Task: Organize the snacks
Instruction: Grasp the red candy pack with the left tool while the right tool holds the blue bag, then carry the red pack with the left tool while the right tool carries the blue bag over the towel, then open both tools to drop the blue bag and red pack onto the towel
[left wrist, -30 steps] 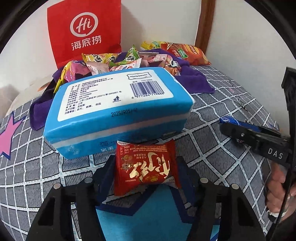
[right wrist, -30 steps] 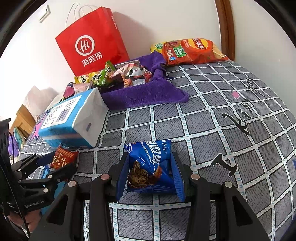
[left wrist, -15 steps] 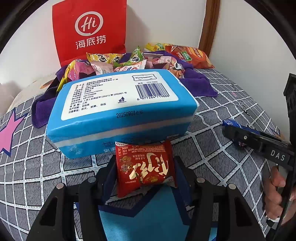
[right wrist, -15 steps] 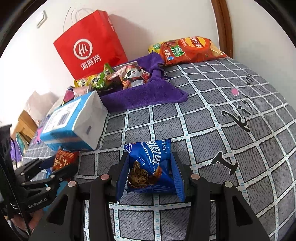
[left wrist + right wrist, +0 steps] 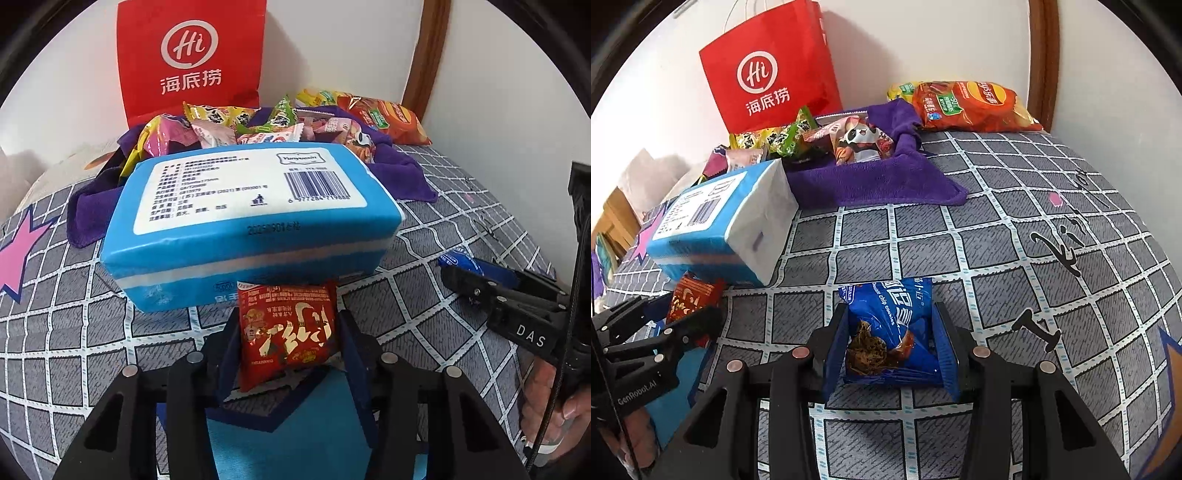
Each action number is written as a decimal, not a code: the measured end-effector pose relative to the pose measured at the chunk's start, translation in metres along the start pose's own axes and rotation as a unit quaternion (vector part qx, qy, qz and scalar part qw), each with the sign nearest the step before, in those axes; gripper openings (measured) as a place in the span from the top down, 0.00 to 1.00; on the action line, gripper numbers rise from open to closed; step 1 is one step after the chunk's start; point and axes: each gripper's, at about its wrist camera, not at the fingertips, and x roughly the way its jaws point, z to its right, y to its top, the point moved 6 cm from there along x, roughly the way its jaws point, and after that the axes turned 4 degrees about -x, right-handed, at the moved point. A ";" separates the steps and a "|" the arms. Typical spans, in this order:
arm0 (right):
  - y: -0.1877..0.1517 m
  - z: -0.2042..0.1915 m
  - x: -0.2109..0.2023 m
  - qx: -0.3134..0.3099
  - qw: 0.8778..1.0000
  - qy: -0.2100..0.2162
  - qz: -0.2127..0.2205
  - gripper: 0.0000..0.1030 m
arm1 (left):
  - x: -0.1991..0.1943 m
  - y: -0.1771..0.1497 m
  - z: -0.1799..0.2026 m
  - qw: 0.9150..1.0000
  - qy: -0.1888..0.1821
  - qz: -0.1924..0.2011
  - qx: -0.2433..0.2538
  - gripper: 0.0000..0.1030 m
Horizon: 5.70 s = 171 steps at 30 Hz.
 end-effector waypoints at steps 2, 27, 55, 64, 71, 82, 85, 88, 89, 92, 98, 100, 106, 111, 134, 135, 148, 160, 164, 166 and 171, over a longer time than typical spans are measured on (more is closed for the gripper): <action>0.000 0.001 0.000 0.002 1.000 0.002 0.001 0.57 | -0.001 0.000 -0.001 1.000 -0.001 0.001 -0.002 0.56; 0.019 -0.016 -0.036 -0.005 1.000 -0.009 0.021 0.58 | -0.079 0.034 -0.021 0.998 -0.057 0.028 -0.016 0.58; 0.235 -0.081 -0.063 -0.052 0.995 0.017 0.087 0.58 | -0.083 0.193 -0.075 0.995 -0.011 0.089 -0.037 0.58; 0.252 -0.090 -0.016 -0.061 0.995 0.037 0.062 0.58 | -0.051 0.198 -0.086 0.995 -0.014 0.076 -0.065 0.57; 0.241 -0.076 0.017 -0.065 0.997 0.031 0.012 0.58 | -0.029 0.191 -0.097 0.997 0.006 0.041 -0.068 0.57; 0.229 -0.073 0.043 -0.089 0.995 0.027 -0.035 0.58 | -0.015 0.192 -0.101 0.997 0.015 0.017 -0.071 0.57; 0.226 -0.077 0.047 -0.097 0.994 0.022 -0.041 0.58 | -0.014 0.191 -0.099 0.997 0.009 0.012 -0.071 0.57; 0.223 -0.081 0.054 -0.101 0.993 0.027 -0.054 0.58 | -0.015 0.191 -0.096 0.997 0.007 0.011 -0.070 0.57; 0.222 -0.081 0.057 -0.103 0.993 0.022 -0.058 0.58 | -0.015 0.191 -0.096 0.998 0.008 0.012 -0.068 0.57; 0.220 -0.081 0.061 -0.104 0.992 0.021 -0.065 0.58 | -0.016 0.191 -0.096 0.997 0.010 0.013 -0.070 0.57; 0.216 -0.078 0.071 -0.097 0.991 0.017 -0.087 0.58 | -0.017 0.191 -0.099 0.997 0.011 0.012 -0.073 0.57; 0.215 -0.077 0.075 -0.097 0.991 0.014 -0.094 0.58 | -0.017 0.191 -0.098 0.997 0.010 0.012 -0.072 0.57; 0.212 -0.079 0.083 -0.095 0.990 0.018 -0.107 0.58 | -0.017 0.191 -0.097 0.997 0.008 0.011 -0.069 0.57; 0.209 -0.085 0.088 -0.101 0.988 0.023 -0.113 0.58 | -0.015 0.190 -0.097 0.997 0.004 0.006 -0.072 0.57; 0.208 -0.090 0.089 -0.103 0.987 0.044 -0.116 0.56 | -0.004 0.188 -0.097 0.996 -0.011 -0.008 -0.084 0.57; 0.209 -0.090 0.087 -0.104 0.987 0.045 -0.112 0.56 | -0.002 0.187 -0.097 0.996 -0.013 -0.009 -0.085 0.57; 0.228 -0.087 0.037 -0.121 0.991 0.024 -0.045 0.53 | 0.016 0.182 -0.089 0.993 -0.046 -0.026 -0.104 0.57; 0.230 -0.084 0.031 -0.122 0.992 0.013 -0.037 0.53 | 0.031 0.174 -0.083 0.992 -0.049 -0.050 -0.108 0.55; 0.230 -0.083 0.032 -0.122 0.992 0.011 -0.039 0.53 | 0.032 0.175 -0.081 0.993 -0.039 -0.052 -0.098 0.54; 0.229 -0.083 0.032 -0.122 0.992 0.011 -0.040 0.53 | 0.032 0.176 -0.081 0.993 -0.040 -0.050 -0.100 0.53; 0.228 -0.086 0.032 -0.129 0.991 0.008 -0.040 0.53 | 0.032 0.177 -0.083 0.992 -0.043 -0.044 -0.112 0.53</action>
